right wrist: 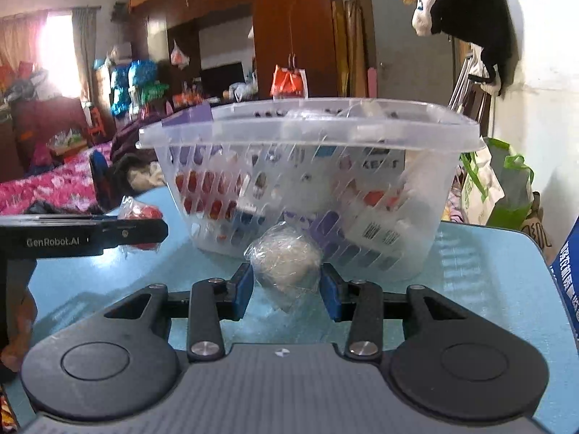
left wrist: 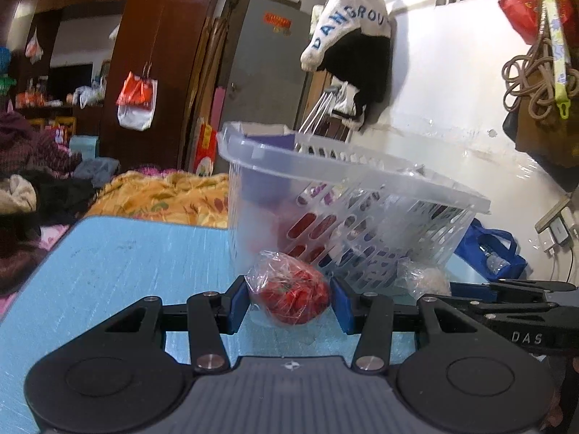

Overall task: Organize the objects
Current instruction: 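Grasp the red-filled clear bag with left tool while right tool grasps the white-filled clear bag, then carry both bags over the basket and open both tools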

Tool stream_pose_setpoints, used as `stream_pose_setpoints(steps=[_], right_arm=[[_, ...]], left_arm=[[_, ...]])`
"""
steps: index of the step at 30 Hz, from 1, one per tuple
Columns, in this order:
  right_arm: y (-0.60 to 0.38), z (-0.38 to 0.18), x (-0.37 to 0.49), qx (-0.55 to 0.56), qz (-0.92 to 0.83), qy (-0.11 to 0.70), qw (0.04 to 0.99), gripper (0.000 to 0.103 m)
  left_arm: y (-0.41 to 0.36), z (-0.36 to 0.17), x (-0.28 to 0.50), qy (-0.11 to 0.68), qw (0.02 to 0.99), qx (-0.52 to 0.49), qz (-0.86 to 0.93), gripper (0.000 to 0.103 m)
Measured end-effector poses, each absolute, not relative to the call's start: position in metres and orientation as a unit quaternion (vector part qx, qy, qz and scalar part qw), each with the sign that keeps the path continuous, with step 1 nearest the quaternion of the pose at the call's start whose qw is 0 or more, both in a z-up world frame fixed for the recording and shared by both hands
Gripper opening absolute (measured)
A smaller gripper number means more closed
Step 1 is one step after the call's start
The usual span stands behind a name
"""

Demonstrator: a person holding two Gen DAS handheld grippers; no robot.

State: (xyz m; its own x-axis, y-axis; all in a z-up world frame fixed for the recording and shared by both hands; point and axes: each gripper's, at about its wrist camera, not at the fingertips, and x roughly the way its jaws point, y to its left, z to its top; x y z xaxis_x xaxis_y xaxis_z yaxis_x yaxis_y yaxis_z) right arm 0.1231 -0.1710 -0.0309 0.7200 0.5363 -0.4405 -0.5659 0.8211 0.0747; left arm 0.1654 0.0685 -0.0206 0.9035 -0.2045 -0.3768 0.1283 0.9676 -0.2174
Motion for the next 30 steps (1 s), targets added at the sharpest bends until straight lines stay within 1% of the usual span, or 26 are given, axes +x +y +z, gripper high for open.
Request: stream_pose_setpoints(steps=[20, 30], right_arm=[[-0.174, -0.025, 0.109, -0.013, 0.3, 0.178, 0.937, 0.044], [-0.191, -0.014, 0.085, 0.001, 0.307, 0.142, 0.941, 0.044]], left_arm=[[0.063, -0.014, 0.149, 0.155, 0.981, -0.069, -0.091, 0.052], [0.056, -0.001, 0.118, 0.101, 0.986, -0.063, -0.117, 0.052]])
